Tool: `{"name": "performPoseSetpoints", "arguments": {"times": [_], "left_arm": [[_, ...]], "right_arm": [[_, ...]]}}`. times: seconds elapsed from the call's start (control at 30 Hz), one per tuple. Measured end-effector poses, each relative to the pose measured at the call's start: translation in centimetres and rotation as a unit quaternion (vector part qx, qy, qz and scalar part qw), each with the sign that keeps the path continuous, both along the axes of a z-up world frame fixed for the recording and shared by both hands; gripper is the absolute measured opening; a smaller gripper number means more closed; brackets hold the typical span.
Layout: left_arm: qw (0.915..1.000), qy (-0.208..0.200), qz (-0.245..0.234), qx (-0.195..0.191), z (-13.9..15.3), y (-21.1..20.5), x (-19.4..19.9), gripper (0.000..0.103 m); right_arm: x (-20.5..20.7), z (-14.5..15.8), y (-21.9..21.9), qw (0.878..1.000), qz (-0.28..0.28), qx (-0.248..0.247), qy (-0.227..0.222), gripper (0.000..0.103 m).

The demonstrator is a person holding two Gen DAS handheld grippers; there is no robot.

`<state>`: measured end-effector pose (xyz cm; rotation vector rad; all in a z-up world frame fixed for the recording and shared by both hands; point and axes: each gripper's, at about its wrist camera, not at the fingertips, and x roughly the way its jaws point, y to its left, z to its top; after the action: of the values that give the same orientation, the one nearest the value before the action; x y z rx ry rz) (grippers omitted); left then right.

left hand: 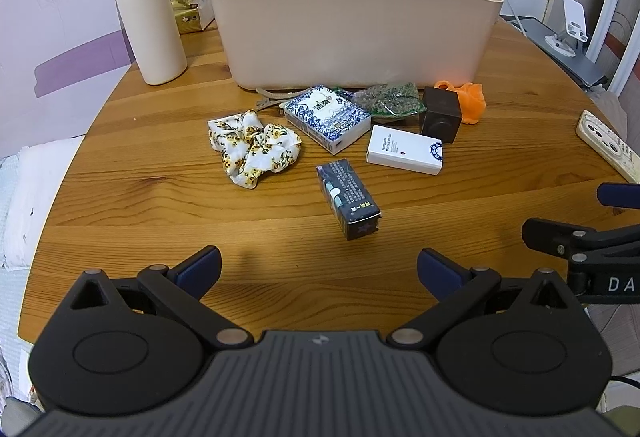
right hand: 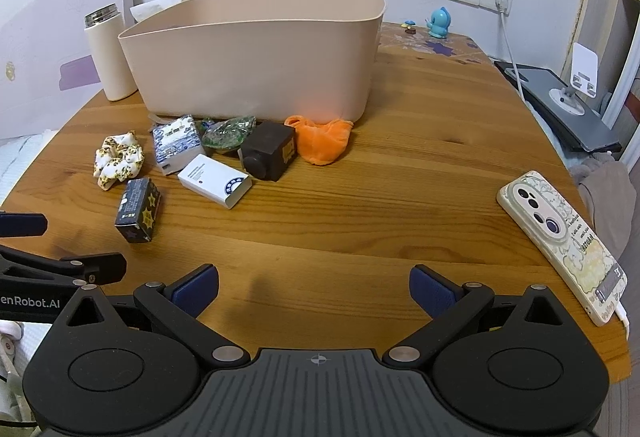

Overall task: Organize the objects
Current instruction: 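Move left tool toward dark blue box while right tool approaches white card box, then close left tool on dark blue box while right tool grasps white card box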

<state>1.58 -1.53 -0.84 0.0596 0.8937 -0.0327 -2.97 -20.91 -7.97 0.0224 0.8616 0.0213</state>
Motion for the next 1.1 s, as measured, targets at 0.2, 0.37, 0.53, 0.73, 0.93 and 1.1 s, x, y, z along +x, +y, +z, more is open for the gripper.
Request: {"name": "performPoseSetpoints", "arguments": {"times": [0.2, 0.37, 0.53, 0.73, 0.93, 1.1], "left_arm": [[1.0000, 0.002, 0.002, -0.002, -0.1, 0.1, 0.5, 0.103], [1.0000, 0.002, 0.006, -0.005, -0.2, 0.3, 1.1, 0.103], [0.9999, 0.004, 0.010, -0.007, -0.3, 0.3, 1.9, 0.103], [0.9997, 0.012, 0.018, -0.006, -0.8, 0.5, 2.9, 0.103], [0.9993, 0.022, 0.028, -0.009, -1.5, 1.0, 4.3, 0.103], [0.9993, 0.023, 0.030, -0.004, -1.7, 1.1, 5.2, 0.103]], "right_arm": [[0.4, -0.2, -0.3, 1.000, 0.001, 0.006, 0.002, 0.103], [1.0, -0.4, -0.5, 1.000, 0.002, 0.002, 0.002, 0.103], [1.5, -0.6, -0.6, 1.000, 0.003, 0.000, 0.002, 0.103], [2.5, -1.0, -0.7, 1.000, 0.003, 0.001, 0.007, 0.102], [3.7, -1.3, -1.0, 1.000, 0.002, 0.012, 0.010, 0.101], [4.8, -1.9, -1.1, 0.999, 0.004, 0.032, 0.013, 0.100]]}}
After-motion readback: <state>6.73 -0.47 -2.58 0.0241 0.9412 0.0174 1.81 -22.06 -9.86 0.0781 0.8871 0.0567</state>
